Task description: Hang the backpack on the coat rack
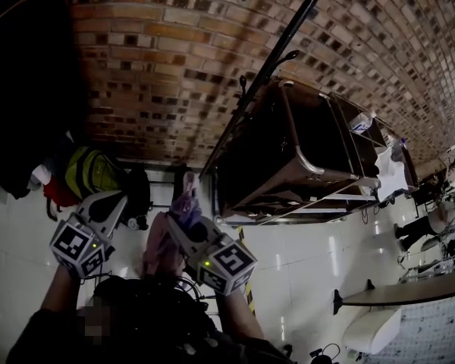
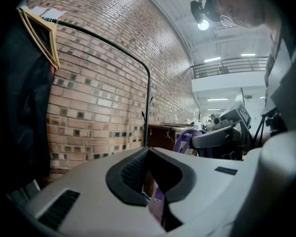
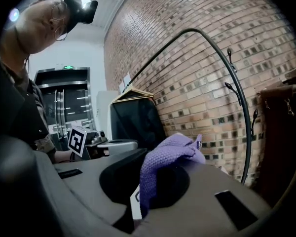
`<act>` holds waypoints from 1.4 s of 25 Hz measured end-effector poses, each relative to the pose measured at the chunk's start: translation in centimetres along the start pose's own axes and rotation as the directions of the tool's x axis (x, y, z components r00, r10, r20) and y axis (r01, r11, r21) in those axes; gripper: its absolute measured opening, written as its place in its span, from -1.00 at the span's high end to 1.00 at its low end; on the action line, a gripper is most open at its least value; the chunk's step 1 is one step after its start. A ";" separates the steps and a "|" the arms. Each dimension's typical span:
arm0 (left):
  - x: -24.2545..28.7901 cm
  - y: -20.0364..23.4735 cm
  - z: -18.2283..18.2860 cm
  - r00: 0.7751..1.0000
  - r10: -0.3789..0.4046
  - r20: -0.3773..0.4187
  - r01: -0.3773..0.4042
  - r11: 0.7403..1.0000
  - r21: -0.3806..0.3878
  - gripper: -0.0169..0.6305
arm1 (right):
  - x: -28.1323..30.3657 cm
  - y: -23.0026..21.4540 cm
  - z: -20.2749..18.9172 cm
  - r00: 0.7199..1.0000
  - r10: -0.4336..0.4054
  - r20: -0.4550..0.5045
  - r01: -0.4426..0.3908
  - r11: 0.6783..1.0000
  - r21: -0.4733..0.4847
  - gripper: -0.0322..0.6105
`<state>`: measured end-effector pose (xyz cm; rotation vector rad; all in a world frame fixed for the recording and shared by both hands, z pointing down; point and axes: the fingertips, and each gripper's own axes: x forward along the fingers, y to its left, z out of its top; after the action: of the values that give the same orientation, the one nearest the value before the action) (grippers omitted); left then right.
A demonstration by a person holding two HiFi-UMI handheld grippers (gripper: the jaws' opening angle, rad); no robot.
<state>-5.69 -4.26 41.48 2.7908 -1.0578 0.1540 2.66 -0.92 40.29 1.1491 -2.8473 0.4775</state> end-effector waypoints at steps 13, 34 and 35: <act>10.0 3.5 3.3 0.999 -0.027 0.043 0.025 0.999 0.037 0.85 | 4.0 -8.6 4.2 1.000 0.016 -0.013 -0.017 0.999 -0.039 0.88; 25.0 15.5 7.3 0.986 -0.166 0.029 0.166 0.986 0.003 0.85 | 14.4 -24.2 15.9 0.997 -0.073 0.037 0.076 0.995 -0.065 0.88; 25.7 15.9 7.5 0.985 -0.171 0.032 0.171 0.985 0.004 0.85 | 14.7 -24.8 16.6 0.996 -0.074 0.047 0.077 0.994 -0.072 0.88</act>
<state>3.17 -34.06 39.65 2.8775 -0.8187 0.0902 10.27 -32.57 33.28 1.2647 -2.8193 0.3443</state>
